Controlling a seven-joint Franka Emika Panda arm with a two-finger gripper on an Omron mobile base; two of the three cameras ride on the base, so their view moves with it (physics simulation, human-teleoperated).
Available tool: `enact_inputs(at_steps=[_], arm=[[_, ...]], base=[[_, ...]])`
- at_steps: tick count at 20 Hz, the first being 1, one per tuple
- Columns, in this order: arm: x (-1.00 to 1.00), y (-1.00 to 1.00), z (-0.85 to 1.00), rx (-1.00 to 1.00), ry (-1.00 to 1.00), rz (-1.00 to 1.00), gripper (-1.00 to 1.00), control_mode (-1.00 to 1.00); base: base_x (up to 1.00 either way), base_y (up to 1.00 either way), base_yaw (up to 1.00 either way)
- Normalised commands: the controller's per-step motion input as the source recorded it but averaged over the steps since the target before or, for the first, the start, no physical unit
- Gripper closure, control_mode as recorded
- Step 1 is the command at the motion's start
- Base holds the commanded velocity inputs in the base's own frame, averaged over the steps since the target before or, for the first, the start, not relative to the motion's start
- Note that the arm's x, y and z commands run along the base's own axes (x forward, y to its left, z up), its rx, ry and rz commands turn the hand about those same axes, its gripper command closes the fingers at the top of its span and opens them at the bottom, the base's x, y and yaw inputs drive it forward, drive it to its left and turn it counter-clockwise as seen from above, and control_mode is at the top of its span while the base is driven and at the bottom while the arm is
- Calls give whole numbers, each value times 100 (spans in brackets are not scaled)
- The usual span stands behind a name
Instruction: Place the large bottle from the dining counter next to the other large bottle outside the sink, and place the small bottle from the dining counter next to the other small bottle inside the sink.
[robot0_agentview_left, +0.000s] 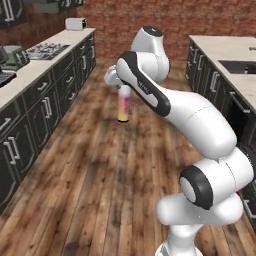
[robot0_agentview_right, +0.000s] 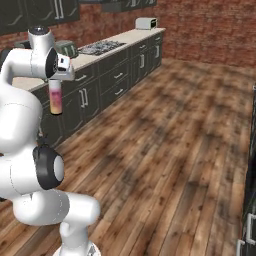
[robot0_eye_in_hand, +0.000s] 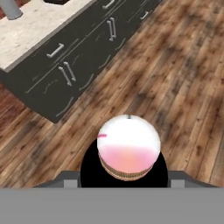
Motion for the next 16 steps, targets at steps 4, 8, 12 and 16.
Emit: enact_inputs(at_steps=[4, 8, 12, 16], arm=[[0, 0, 0, 0, 0, 0, 100, 100], [0, 0, 0, 0, 0, 0, 100, 100], [0, 0, 0, 0, 0, 0, 100, 100], [0, 0, 0, 0, 0, 0, 100, 100]], base=[[0, 0, -25], [10, 10, -24], [76, 35, -13], [100, 17, -5]])
